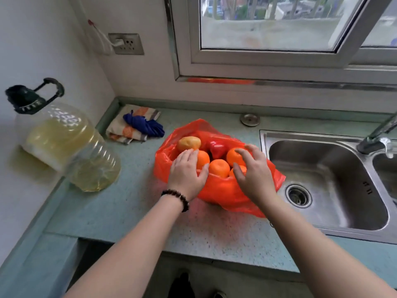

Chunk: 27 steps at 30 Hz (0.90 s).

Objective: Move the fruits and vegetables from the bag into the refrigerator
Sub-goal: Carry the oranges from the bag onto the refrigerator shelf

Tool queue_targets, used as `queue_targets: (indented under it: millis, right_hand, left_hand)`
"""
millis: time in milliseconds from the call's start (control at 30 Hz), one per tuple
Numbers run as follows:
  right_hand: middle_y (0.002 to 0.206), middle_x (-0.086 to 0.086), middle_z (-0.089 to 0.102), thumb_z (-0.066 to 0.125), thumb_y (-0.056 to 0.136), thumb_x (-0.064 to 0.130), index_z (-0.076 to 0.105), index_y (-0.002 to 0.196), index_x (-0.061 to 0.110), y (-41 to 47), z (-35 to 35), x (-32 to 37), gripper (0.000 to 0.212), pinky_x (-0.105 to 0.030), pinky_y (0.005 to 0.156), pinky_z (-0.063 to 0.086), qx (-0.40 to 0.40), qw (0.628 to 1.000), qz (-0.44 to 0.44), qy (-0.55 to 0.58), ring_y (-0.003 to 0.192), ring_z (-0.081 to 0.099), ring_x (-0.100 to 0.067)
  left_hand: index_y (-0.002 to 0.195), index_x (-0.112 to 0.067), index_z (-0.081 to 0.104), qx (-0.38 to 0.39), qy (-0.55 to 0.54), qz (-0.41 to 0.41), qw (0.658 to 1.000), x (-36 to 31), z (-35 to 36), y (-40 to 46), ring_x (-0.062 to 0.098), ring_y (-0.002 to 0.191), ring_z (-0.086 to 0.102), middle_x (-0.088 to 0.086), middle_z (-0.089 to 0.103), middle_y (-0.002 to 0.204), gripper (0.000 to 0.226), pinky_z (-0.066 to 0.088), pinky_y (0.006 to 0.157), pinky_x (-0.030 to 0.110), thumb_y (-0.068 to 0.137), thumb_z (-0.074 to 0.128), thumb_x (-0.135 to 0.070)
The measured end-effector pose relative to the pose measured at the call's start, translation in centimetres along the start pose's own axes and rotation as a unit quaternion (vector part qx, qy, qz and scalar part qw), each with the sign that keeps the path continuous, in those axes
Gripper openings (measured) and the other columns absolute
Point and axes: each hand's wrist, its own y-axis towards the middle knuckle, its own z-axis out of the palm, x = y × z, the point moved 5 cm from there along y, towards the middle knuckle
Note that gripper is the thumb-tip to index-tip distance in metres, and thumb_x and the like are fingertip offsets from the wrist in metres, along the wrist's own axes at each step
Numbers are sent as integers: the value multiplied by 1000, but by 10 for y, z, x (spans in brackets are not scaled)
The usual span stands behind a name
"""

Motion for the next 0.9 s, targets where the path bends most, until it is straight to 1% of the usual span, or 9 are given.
queue_targets:
  millis: [67,133,267,333,400,467,600,733,900]
  right_hand:
    - [136,-16,45,59,85,22,55,126,12,27,14,-12,42,-40,107,34,39,998,28,-27,127,40,-33]
    - [139,-16,42,57,85,23,51,129,14,46,32,-24,46,-41,108,34,89,993,55,-51,129,38,-34]
    - [145,-13,34,57,83,29,47,132,21,62,65,-50,51,-42,109,31,171,975,103,-95,132,31,-34]
    - [148,-12,29,59,81,30,44,133,24,65,76,-58,54,-43,110,30,189,969,119,-108,135,25,-33]
    - [151,-11,24,60,80,27,42,135,26,67,82,-63,57,-43,112,27,171,971,134,-102,138,19,-32]
    - [153,-11,21,60,80,24,42,136,28,66,86,-64,58,-41,112,25,143,974,142,-100,139,18,-33]
    - [152,-6,18,59,80,25,40,134,36,65,92,-68,58,-44,100,39,108,972,169,-123,126,32,-36]
    - [150,-9,20,60,83,26,40,133,34,72,96,-68,55,-45,95,41,86,967,197,-137,121,36,-38]
    - [146,-8,28,61,83,27,45,129,33,64,91,-55,49,-45,90,45,51,976,175,-121,119,39,-36]
  left_hand:
    - [137,-11,43,1,3,7,1000,5,7,29,24,132,37,8,45,141,55,26,112,36,92,47,-42]
    - [137,-12,43,31,19,12,999,11,21,53,25,130,38,8,46,140,56,29,110,37,90,51,-41]
    - [139,-18,39,112,37,26,993,26,55,81,27,132,34,8,40,142,65,31,110,41,85,56,-49]
    - [138,-22,40,131,30,29,990,34,69,86,27,130,34,8,41,139,67,34,107,42,82,57,-54]
    - [138,-25,40,151,22,29,988,41,80,85,26,130,32,6,41,138,69,36,105,42,79,59,-57]
    - [137,-29,40,174,-1,18,985,49,90,81,26,127,34,4,39,137,71,38,104,41,76,61,-59]
    - [133,-32,43,167,-68,-11,984,62,95,75,27,118,40,4,40,131,72,39,101,38,71,69,-58]
    - [132,-31,44,158,-70,19,985,64,95,74,26,115,41,2,40,129,68,43,98,37,72,72,-49]
    - [131,-31,44,147,-93,17,985,69,89,68,25,117,42,2,41,129,67,42,98,35,73,70,-50]
